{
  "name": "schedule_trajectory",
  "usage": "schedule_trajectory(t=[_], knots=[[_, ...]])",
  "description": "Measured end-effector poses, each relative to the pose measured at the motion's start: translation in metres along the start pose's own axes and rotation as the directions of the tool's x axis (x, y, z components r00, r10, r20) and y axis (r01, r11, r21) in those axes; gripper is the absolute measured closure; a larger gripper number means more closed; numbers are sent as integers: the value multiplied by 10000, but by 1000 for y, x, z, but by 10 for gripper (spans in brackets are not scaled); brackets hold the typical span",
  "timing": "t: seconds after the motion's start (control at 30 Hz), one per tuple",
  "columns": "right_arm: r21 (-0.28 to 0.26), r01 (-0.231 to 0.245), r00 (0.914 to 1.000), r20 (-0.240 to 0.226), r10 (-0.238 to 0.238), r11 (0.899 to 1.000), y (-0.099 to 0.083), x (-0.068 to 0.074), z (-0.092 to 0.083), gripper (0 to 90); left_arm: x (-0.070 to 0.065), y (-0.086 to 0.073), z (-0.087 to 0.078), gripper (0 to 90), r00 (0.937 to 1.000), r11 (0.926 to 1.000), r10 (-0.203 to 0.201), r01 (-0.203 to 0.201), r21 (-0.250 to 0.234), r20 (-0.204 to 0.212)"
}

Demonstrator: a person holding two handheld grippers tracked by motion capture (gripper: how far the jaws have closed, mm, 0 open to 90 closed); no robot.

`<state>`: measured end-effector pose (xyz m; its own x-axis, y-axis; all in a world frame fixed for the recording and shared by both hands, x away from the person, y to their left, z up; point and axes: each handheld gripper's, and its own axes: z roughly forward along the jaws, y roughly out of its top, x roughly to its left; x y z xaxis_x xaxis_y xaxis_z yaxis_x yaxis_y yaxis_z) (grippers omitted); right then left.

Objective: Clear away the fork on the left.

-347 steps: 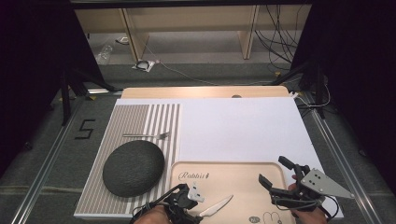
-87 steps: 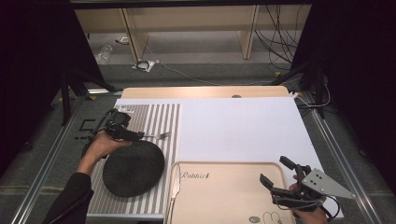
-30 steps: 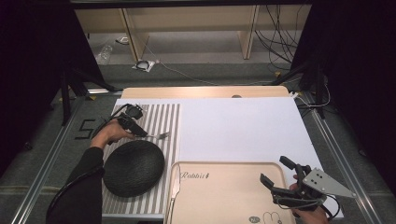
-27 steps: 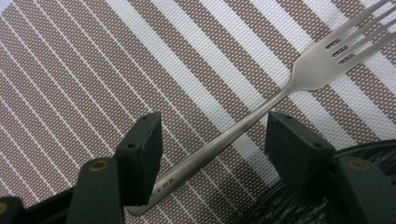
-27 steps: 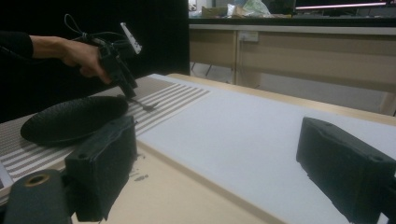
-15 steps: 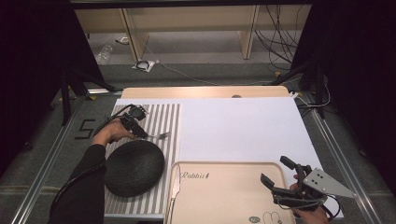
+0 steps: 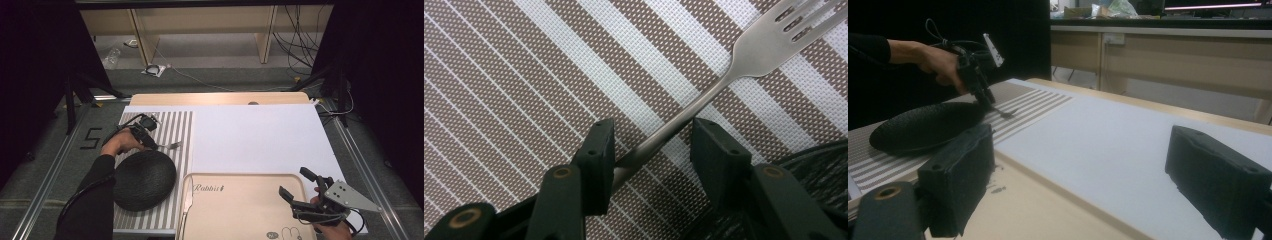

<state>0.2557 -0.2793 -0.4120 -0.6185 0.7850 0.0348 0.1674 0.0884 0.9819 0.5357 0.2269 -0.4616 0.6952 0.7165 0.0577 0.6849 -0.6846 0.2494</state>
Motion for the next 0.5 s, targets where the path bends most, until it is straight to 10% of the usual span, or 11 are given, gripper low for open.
schedule_trajectory(t=[0.5], knots=[[-14, -5, 10000, 11, 5, 10000, 0, 0, 0, 135, 5, -2, 0, 597, 9971, 9983, -588, 586, 61, 489]])
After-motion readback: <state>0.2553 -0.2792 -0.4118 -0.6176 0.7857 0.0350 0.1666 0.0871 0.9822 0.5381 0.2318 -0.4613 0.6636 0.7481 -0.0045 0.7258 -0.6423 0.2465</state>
